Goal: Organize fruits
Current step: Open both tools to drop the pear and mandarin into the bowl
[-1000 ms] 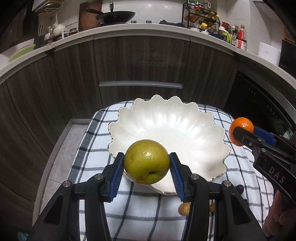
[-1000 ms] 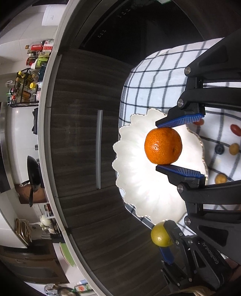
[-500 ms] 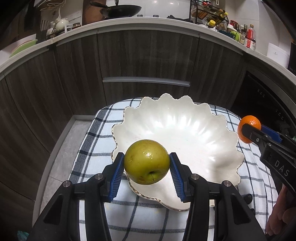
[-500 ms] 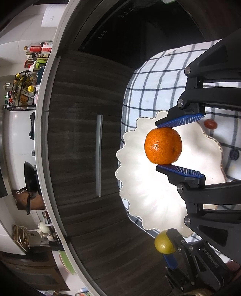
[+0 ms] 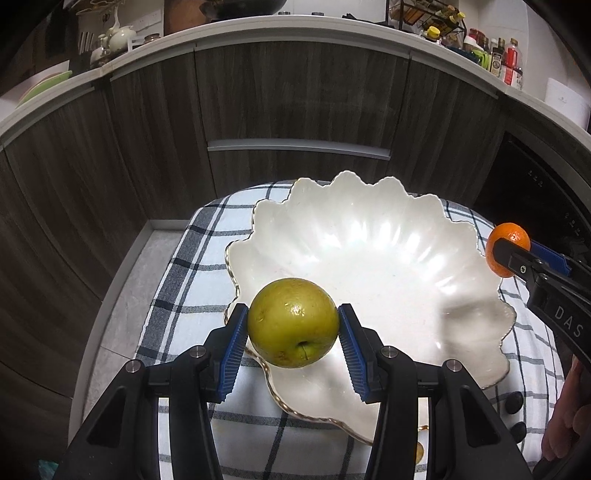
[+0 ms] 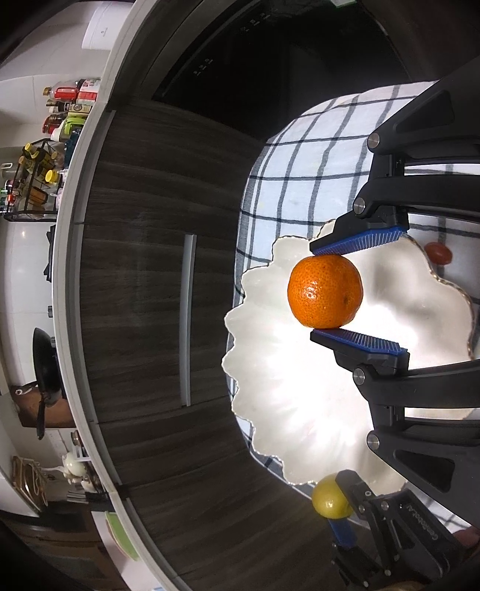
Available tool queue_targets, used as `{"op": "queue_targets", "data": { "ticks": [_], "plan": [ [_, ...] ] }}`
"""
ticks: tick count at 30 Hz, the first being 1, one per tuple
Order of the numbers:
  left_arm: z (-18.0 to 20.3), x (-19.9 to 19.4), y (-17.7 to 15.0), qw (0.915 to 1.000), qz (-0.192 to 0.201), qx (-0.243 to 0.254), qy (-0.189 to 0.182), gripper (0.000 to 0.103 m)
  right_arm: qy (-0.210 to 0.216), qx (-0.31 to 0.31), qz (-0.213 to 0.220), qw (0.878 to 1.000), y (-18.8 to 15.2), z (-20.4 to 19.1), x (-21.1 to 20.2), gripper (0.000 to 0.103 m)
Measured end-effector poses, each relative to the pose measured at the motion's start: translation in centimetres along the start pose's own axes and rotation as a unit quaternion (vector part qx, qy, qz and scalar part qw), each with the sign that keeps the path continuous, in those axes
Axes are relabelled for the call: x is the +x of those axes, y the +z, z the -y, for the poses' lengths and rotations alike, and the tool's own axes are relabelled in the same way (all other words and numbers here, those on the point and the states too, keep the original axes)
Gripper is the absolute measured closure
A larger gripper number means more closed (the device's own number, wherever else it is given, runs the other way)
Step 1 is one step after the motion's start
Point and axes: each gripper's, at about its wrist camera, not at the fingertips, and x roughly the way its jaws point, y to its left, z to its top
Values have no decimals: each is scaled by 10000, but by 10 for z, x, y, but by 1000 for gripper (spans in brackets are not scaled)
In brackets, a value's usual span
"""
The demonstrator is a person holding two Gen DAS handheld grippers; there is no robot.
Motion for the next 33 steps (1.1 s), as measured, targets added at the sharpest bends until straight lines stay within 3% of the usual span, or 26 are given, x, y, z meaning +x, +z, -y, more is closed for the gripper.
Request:
{"op": "queue_targets", "data": {
  "ticks": [18,23,28,33],
  "plan": [
    [-1,20,-4,9991,-408,-10,-118,54,10,-50,-455,9990,-4,-3,27,61],
    [2,8,-1,9999,-112,11,-19,15,51,23,-599,9982,-6,-1,32,54],
    [-2,6,2,9999,-117,-67,38,12,-39,125,-387,9992,-1,4,22,22],
    [-5,2,0,9998,-98,-131,74,5,-159,101,-274,9994,4,3,16,19]
  ]
}}
